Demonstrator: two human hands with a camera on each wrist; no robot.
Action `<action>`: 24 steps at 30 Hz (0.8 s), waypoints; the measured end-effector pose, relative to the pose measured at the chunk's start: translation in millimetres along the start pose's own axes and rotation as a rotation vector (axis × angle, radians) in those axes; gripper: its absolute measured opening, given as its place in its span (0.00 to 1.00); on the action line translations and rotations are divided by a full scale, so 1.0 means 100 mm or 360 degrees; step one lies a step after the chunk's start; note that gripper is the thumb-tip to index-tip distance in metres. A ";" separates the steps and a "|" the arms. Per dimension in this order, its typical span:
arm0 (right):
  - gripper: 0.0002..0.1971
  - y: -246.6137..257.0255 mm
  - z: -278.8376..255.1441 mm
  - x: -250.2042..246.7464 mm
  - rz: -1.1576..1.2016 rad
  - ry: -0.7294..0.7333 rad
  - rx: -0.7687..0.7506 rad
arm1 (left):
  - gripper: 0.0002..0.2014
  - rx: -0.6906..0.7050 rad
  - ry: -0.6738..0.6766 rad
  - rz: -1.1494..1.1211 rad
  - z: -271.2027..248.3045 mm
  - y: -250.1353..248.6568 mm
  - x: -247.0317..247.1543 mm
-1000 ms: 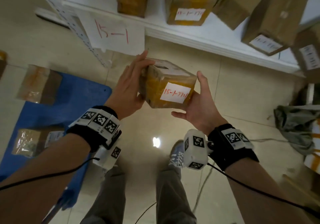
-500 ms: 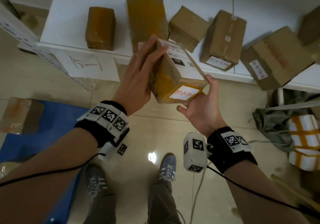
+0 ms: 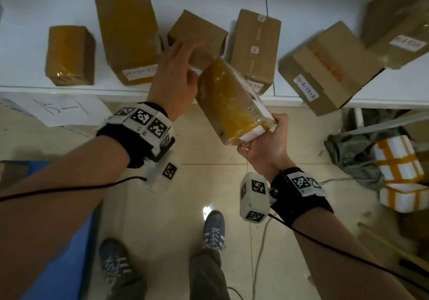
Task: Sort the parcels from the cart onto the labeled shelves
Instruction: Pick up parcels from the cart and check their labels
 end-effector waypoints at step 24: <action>0.24 0.70 0.73 -0.09 0.0083 -0.0278 -0.0377 | 0.27 -0.0408 0.0316 0.0671 0.63 0.13 0.30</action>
Point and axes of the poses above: each hand's wrist, its own z-axis towards the middle knuckle, its own x-axis out of the palm, y = z × x, the point moved 4 cm from there along z, towards the middle knuckle, and after that the axes turned 10 degrees about y, right-handed, at the moved point
